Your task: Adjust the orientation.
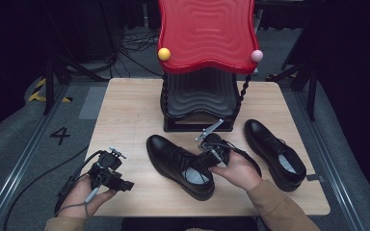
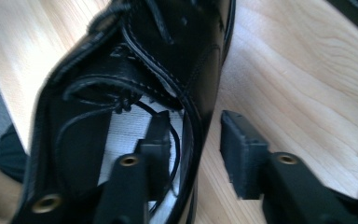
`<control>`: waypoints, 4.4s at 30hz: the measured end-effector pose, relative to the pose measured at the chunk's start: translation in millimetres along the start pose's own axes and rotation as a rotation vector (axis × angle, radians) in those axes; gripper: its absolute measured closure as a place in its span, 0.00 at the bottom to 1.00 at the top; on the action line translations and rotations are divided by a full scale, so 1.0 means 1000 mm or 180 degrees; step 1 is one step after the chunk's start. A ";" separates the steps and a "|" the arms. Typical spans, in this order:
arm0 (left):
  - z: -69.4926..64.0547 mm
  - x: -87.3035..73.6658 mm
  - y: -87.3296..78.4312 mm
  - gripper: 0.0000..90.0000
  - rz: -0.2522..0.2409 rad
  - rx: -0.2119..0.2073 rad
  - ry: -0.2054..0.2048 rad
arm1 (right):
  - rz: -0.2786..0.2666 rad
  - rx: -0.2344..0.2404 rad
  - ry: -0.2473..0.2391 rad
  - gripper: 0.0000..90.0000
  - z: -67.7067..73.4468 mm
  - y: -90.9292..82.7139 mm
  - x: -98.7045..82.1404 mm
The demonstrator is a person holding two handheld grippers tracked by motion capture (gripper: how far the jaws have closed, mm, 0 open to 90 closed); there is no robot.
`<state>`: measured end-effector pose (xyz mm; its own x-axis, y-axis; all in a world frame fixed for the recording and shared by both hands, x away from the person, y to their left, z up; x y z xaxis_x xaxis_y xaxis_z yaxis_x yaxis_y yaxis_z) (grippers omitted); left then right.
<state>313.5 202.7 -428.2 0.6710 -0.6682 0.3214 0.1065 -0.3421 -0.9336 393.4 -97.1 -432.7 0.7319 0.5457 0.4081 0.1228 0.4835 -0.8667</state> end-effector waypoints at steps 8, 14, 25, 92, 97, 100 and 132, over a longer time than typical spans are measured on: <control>0.000 0.003 0.002 0.44 0.0011 -0.0018 0.0027 | -0.0129 -0.0149 0.0067 0.95 0.003 0.003 -0.002; -0.001 0.018 0.005 0.45 0.0028 -0.0043 0.0171 | -0.0374 -0.0077 0.0145 0.95 -0.001 -0.010 -0.008; -0.002 0.048 0.013 0.45 0.0039 -0.0088 0.0428 | -0.0521 -0.0105 0.0677 0.95 -0.025 -0.048 -0.044; -0.003 0.091 0.028 0.44 0.0044 -0.0178 0.0657 | 0.0105 -0.0854 0.1737 0.57 -0.150 -0.136 -0.133; -0.003 0.090 0.028 0.44 0.0047 -0.0185 0.0655 | 0.0125 -0.0861 0.1680 0.66 -0.154 -0.120 -0.130; -0.003 0.090 0.028 0.44 0.0056 -0.0181 0.0646 | 0.0113 -0.0814 0.1622 0.69 -0.155 -0.112 -0.128; -0.003 0.088 0.027 0.44 0.0049 -0.0185 0.0649 | -0.0212 -0.0768 0.0809 0.95 -0.086 -0.121 -0.100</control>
<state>373.2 132.8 -424.3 0.5093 -0.7914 0.3381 0.0510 -0.3644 -0.9298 362.9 -269.3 -393.3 0.8566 0.3161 0.4078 0.3083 0.3201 -0.8958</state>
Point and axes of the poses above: each handheld gripper's, and its own axes: y roughly forward along the jaws, x roughly out of its top, z roughly to its left, the point moved 3 cm from there along y, roughly forward along the jaws, and after that the axes turned 15 degrees about y, right-handed, at the moved point
